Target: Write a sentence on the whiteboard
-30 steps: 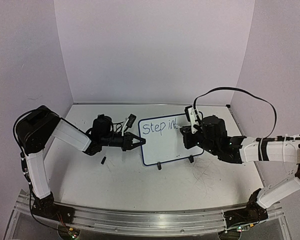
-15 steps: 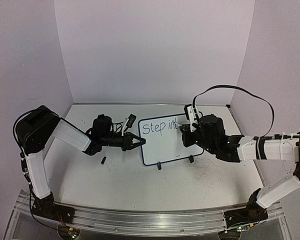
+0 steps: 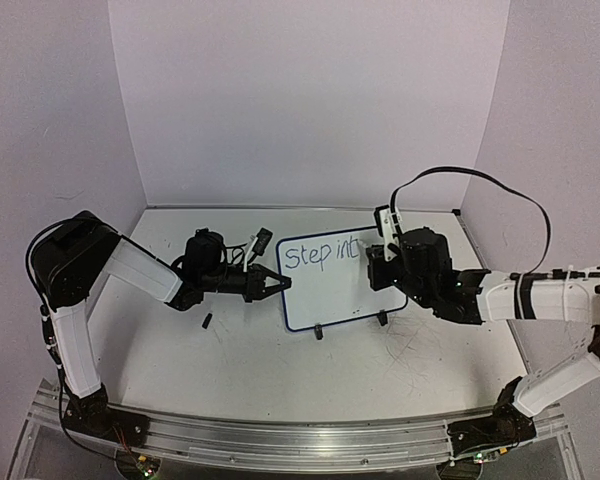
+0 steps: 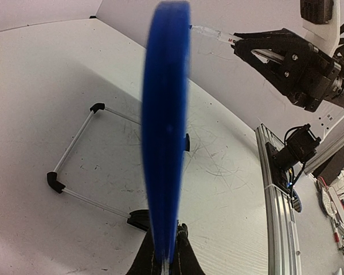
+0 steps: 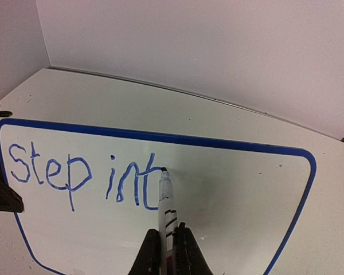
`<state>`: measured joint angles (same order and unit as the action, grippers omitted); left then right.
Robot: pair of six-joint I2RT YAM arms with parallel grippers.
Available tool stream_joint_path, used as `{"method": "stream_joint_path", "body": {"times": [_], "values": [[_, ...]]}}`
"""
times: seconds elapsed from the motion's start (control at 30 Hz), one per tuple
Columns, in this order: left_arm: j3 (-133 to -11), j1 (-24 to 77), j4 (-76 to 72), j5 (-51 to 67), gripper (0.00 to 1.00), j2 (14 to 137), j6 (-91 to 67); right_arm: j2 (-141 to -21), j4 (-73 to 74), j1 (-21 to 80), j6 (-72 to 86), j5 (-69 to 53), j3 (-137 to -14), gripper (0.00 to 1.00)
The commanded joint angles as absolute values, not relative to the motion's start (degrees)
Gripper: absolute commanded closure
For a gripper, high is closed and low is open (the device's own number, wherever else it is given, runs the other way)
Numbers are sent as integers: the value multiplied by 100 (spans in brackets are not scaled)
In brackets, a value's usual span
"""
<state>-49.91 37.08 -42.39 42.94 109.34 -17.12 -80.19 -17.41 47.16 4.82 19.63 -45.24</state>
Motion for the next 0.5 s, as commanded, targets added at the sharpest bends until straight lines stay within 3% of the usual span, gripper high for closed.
{"method": "stream_joint_path", "body": {"times": [0.0, 0.3, 0.47], "values": [[-4963, 3647, -3596, 3912, 100, 10885, -1476, -7197, -2148, 4680, 514, 1925, -4207, 100], [-4990, 3644, -3587, 3942, 100, 10889, -1492, -7586, -1812, 4404, 498, 824, -4309, 100], [-4977, 3646, -3584, 3918, 100, 10869, -1493, -7708, -1837, 4404, 412, 907, -4363, 100]]}}
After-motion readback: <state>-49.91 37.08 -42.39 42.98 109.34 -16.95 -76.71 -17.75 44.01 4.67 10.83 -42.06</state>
